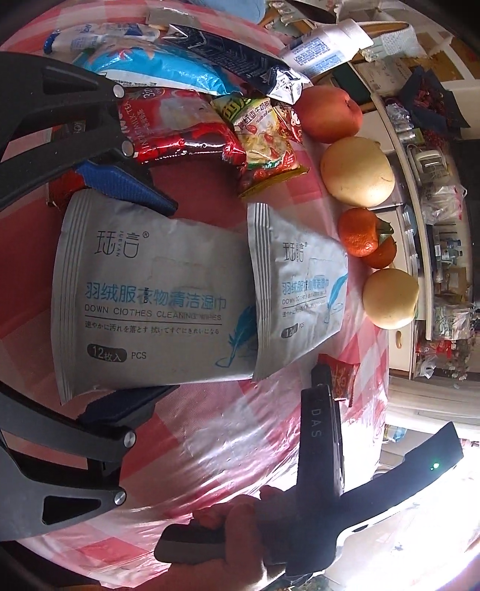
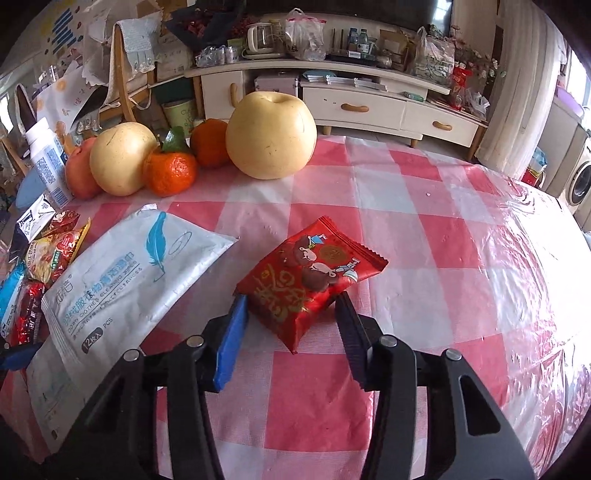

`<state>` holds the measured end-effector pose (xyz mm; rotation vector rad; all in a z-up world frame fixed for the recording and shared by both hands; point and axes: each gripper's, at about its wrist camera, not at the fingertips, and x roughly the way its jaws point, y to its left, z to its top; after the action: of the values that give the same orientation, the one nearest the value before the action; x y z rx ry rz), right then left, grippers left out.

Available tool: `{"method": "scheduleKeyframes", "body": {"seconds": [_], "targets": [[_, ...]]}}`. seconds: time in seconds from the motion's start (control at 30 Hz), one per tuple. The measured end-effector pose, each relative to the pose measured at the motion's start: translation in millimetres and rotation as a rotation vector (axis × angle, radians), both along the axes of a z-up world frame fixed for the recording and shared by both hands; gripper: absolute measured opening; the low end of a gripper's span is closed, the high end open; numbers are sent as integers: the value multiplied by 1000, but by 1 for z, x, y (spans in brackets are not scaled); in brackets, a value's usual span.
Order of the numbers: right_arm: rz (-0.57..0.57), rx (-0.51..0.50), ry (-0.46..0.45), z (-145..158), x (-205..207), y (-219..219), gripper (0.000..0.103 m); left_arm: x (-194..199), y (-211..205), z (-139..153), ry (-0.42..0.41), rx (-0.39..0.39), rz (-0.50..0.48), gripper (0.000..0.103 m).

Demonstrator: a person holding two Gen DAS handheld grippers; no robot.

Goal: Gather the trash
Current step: 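Lower the left tool onto the grey wet-wipe pack while the right tool reaches the red snack packet, then close the left tool on the wet-wipe pack while the right tool grips the red snack packet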

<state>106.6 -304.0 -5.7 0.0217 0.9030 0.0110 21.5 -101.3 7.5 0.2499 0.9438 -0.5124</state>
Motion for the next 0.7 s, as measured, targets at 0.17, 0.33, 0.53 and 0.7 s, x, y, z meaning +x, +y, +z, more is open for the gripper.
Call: {"method": "scheduleKeyframes", "body": {"seconds": [0.17, 0.33, 0.53, 0.7], "targets": [[13, 4, -6, 1, -7, 5, 31, -3, 2, 1, 4, -19, 14, 83], [28, 17, -18, 7, -16, 8, 27, -9, 4, 2, 13, -32, 18, 82], [10, 74, -26, 13, -27, -1, 4, -13, 17, 7, 75, -132, 41, 82], [1, 113, -30, 16, -39, -5, 4, -19, 24, 8, 89, -158, 48, 82]]}}
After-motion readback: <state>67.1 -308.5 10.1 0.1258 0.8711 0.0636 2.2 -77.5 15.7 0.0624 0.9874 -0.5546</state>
